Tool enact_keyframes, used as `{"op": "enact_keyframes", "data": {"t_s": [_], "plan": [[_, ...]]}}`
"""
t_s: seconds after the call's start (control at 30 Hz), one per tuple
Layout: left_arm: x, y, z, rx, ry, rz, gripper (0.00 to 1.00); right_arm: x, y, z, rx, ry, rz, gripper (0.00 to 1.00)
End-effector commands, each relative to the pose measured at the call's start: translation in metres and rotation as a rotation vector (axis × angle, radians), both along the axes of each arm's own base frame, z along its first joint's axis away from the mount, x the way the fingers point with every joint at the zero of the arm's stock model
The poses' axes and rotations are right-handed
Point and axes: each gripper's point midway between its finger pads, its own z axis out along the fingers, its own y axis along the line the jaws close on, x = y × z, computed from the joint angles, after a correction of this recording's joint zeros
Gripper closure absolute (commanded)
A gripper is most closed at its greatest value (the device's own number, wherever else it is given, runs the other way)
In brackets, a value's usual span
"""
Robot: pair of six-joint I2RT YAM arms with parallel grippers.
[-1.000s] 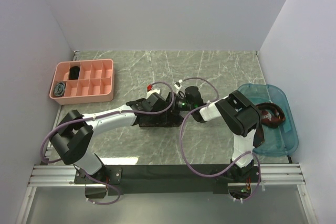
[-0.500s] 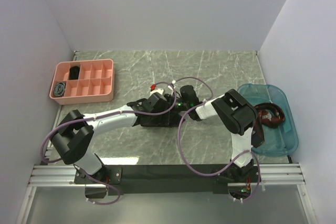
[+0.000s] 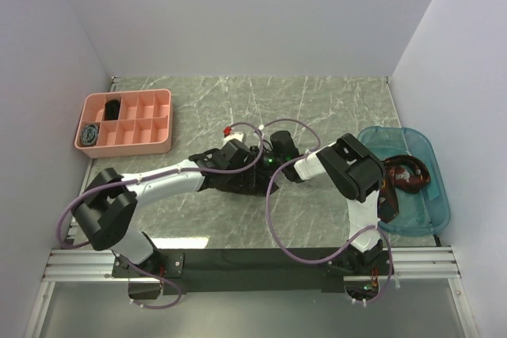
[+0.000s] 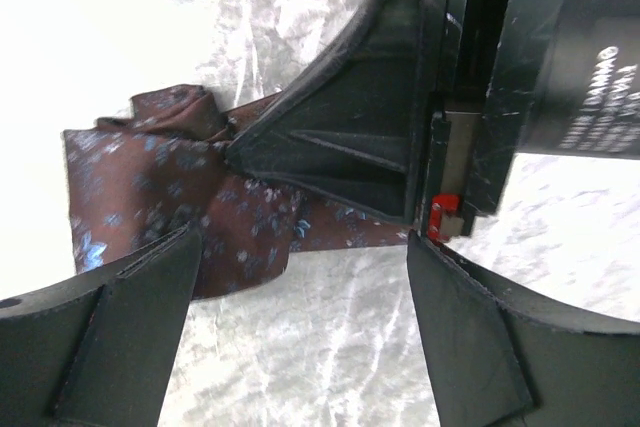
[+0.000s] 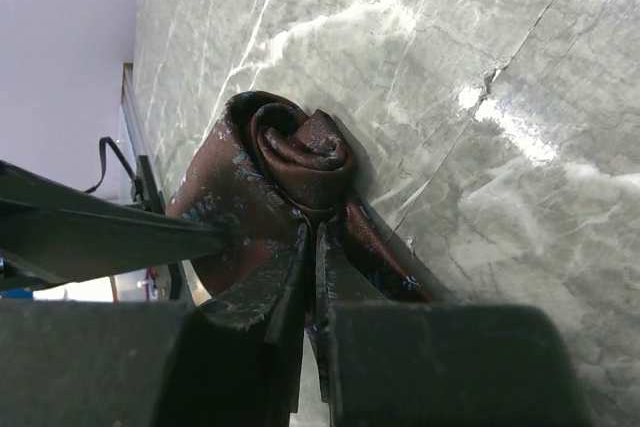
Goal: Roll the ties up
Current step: Roll the tie
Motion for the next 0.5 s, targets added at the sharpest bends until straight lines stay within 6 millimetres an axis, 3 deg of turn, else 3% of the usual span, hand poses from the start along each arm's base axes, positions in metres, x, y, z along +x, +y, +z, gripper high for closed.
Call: {"op": "enact_keyframes", "data": {"t_s": [0.0,0.1,0.13,0.2,0.23,0.47], "plan": [[0.028,0.0,0.048,-0.153,-0.125,0.148,0.11,-0.014,-0.006,-0.029,-0.082,0.019,0.028,0.91],[0.031,0.022,0.069,-0.232,-0.155,0.264,0.11,-0.015,-0.009,-0.031,-0.087,0.009,0.022,0.9],[0.031,0.035,0.063,-0.242,-0.139,0.319,0.11,-0.016,-0.009,-0.032,-0.091,0.007,0.023,0.9],[0.03,0.045,0.07,-0.291,-0.15,0.344,0.11,-0.015,-0.01,-0.033,-0.094,-0.001,0.019,0.9],[0.027,0.054,0.059,-0.277,-0.135,0.353,0.11,-0.016,-0.01,-0.033,-0.095,0.001,0.018,0.9],[0.019,0.058,0.025,-0.278,-0.039,0.296,0.14,-0.015,-0.01,-0.033,-0.091,-0.005,0.017,0.9]]}}
